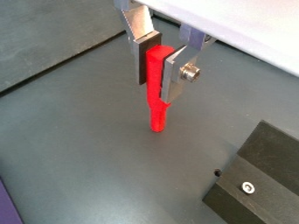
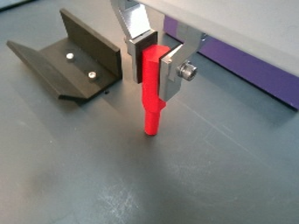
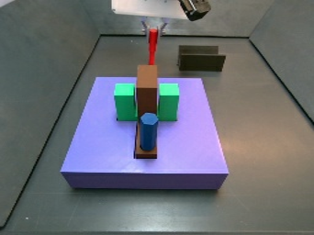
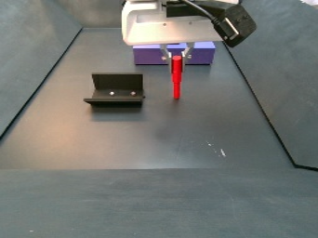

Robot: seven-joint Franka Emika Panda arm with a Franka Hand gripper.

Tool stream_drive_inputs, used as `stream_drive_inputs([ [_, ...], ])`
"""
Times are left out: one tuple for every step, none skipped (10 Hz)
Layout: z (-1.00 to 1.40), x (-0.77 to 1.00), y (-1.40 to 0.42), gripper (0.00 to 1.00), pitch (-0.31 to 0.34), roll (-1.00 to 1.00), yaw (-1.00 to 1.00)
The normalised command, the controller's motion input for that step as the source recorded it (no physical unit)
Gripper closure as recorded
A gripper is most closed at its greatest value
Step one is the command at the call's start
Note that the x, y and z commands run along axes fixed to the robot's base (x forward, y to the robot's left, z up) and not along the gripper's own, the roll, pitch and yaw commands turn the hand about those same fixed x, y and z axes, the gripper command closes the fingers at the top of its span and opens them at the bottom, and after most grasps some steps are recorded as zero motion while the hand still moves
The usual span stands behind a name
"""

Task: Pick up the red object. Move up. Move to above the board. Insert the red object.
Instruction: Pick up the red object, then move up, then move to above the board.

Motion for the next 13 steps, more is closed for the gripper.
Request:
stream_drive_inputs([
  [0.00, 0.00, 0.00, 1.00, 0.000, 0.00, 0.00],
  [0.00, 0.00, 0.00, 1.00, 0.000, 0.00, 0.00],
  [0.00, 0.00, 0.00, 1.00, 0.000, 0.00, 0.00],
  [0.00, 0.00, 0.00, 1.00, 0.000, 0.00, 0.00],
  [0.00, 0.00, 0.00, 1.00, 0.000, 0.00, 0.00],
  [0.00, 0.00, 0.00, 1.00, 0.000, 0.00, 0.00],
  [0.83, 0.00, 0.00, 1.00, 0.000, 0.00, 0.00],
  [0.82, 0.02, 0.02, 1.00, -0.002, 0.00, 0.00],
  [0.66, -0.01, 0.03, 1.00, 0.033, 0.01, -0.01],
  [0.35, 0.00, 0.02, 1.00, 0.023, 0.02, 0.00],
  [1.40, 0.00, 0.00, 1.00, 0.000, 0.00, 0.00],
  [1.40, -0.02, 0.00, 1.00, 0.029, 0.00, 0.00],
  [1.40, -0.03, 0.00, 1.00, 0.016, 0.03, 0.01],
])
